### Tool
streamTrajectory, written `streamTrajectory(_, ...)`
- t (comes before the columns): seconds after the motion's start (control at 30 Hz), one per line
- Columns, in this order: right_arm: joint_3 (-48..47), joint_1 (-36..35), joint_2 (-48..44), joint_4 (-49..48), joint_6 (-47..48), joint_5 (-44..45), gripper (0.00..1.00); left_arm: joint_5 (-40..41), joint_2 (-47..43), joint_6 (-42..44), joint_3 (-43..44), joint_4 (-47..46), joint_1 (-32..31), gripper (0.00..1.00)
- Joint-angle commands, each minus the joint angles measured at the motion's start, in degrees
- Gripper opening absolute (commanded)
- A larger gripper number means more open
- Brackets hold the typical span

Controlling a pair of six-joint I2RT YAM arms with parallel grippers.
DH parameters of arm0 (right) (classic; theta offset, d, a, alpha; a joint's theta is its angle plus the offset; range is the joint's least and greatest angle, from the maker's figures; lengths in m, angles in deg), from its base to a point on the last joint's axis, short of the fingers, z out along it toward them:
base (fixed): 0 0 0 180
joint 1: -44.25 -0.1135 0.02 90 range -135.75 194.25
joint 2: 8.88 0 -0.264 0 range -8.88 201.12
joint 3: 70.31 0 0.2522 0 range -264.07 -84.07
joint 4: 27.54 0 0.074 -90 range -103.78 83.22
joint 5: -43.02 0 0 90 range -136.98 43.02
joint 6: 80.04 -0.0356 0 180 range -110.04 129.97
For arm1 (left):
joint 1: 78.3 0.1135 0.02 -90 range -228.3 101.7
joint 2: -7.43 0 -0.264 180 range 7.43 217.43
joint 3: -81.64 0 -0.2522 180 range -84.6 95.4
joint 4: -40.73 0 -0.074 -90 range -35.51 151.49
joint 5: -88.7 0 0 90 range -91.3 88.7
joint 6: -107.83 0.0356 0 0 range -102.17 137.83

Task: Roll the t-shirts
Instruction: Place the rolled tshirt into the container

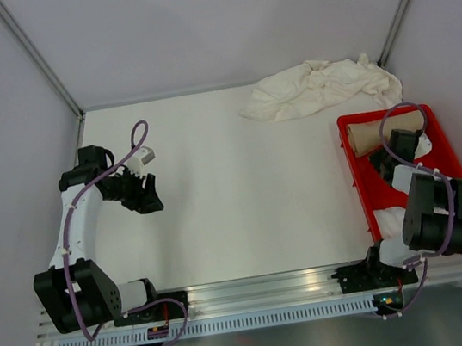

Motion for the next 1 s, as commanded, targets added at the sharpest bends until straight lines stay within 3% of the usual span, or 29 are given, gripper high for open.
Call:
streamTrajectory(0.0, -3.85, 0.42, 7.09, -3.55, -2.26, -7.86, 0.01, -1.9, -1.13, 1.58, -0.14, 0.38, 0.31, 0.61)
streamTrajectory(0.13, -4.92, 0.16, 12.98, -8.56, -4.02, -9.81, 0.0, -1.28, -1.05, 1.58, -0.49, 0.47, 0.4, 0.61)
streamTrajectory(0.57, -14.59, -0.19, 19.77, -3.21, 3.1, -11.21, 0.03, -0.49, -0.25, 1.23, 1.09, 0.38, 0.4, 0.61)
streamTrajectory(0.8, -7.66, 1.38, 11.08, -0.57, 1.44, -9.9, 0.04, -0.32, 0.27, 1.05, 1.26, 0.47, 0.31, 0.61)
streamTrajectory(0.97, -4.83, 3.15, 2.63, 0.23, -1.64, -1.4, 0.08, 0.03, 0.19, 1.31, 1.44, 0.55, 0.31, 0.61)
